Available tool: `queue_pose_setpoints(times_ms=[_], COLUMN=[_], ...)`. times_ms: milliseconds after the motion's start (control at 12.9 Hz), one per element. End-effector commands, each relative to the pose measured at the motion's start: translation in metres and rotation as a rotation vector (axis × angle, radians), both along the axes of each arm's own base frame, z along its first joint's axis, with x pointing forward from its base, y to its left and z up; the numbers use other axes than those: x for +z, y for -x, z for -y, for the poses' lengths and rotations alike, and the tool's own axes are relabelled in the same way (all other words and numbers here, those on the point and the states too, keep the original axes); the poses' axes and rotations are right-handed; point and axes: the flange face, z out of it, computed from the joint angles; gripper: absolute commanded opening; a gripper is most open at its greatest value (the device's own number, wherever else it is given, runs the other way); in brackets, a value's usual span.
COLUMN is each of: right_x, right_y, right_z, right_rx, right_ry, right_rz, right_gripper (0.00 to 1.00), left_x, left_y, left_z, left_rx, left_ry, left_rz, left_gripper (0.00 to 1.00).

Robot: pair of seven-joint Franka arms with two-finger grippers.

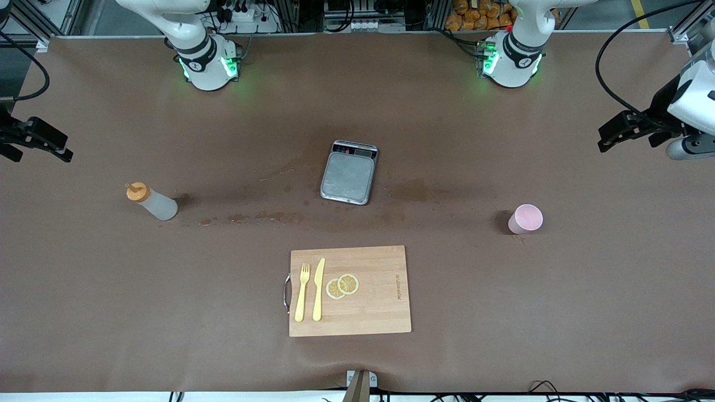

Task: Add sauce to pink cup with both arms
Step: 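Reach the right gripper to the sauce bottle while the left gripper reaches the cup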

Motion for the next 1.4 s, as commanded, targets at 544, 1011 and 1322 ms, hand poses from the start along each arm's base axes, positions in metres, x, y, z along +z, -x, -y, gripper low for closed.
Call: queue_pose_setpoints(times_ms=[544, 1011, 1322], right_x=[-0.003, -0.089, -0.12], right_y=[0.002, -0.038, -0.044], right_z=[-0.001, 0.063, 0.09], right_rx=[0.012, -0.092, -0.179], right_ry=[0.016, 0.005, -0.048], right_rz=[-0.005, -0.108, -0.155], right_gripper=[1.0, 1.0, 1.0], left_x=[-0.028, -0.142, -0.212], left_y=[-0.014, -0.052, -0.058], left_z=[-0.007, -0.005, -0.006], left_rx=[-0.009, -0.009, 0.002], left_ry=[0.021, 0.017, 0.023], left_rz=[-0.076, -0.152, -0.148], left_gripper=[1.0, 1.0, 1.0])
